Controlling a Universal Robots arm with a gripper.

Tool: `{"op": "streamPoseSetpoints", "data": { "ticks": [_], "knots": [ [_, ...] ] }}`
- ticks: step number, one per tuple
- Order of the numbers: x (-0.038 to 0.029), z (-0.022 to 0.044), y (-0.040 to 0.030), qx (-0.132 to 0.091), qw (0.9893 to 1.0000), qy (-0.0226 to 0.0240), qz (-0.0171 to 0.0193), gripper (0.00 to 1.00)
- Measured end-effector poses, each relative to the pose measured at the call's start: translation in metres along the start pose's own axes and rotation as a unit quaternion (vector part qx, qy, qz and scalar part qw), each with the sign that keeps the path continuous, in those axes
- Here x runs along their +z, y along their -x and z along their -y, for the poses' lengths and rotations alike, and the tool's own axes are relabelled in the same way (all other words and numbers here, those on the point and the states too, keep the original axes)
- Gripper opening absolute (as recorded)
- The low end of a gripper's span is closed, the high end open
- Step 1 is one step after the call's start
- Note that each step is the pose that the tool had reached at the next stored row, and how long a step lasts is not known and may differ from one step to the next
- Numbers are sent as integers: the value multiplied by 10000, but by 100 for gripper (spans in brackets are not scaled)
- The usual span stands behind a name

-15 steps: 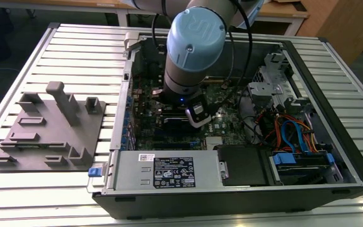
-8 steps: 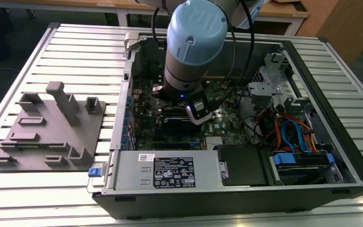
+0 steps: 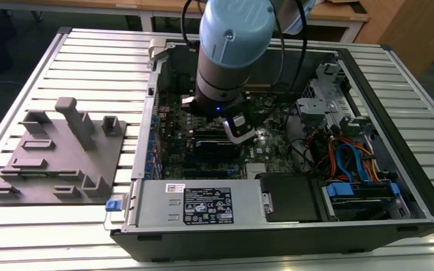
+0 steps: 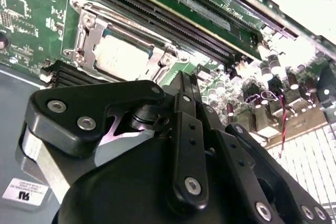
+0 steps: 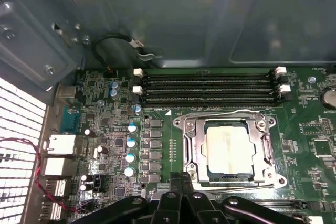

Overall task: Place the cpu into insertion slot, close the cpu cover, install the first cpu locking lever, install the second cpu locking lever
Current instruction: 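Install the second cpu locking lever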

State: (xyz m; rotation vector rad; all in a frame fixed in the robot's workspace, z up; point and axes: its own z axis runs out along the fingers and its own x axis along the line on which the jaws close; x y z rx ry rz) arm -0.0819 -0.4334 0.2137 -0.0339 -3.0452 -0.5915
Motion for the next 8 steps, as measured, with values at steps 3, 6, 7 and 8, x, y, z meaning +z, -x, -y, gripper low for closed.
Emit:
{"op": "streamPoseSetpoints", "data": {
  "ticks": [3,6,7,8],
  "knots": [
    [-3,-1,0,0,10000,0,0,10],
    [-15,-6,-1,0,10000,0,0,10],
    [-16,-6,-1,0,10000,0,0,10],
    [-17,-7,-1,0,10000,0,0,10]
  ]
}}
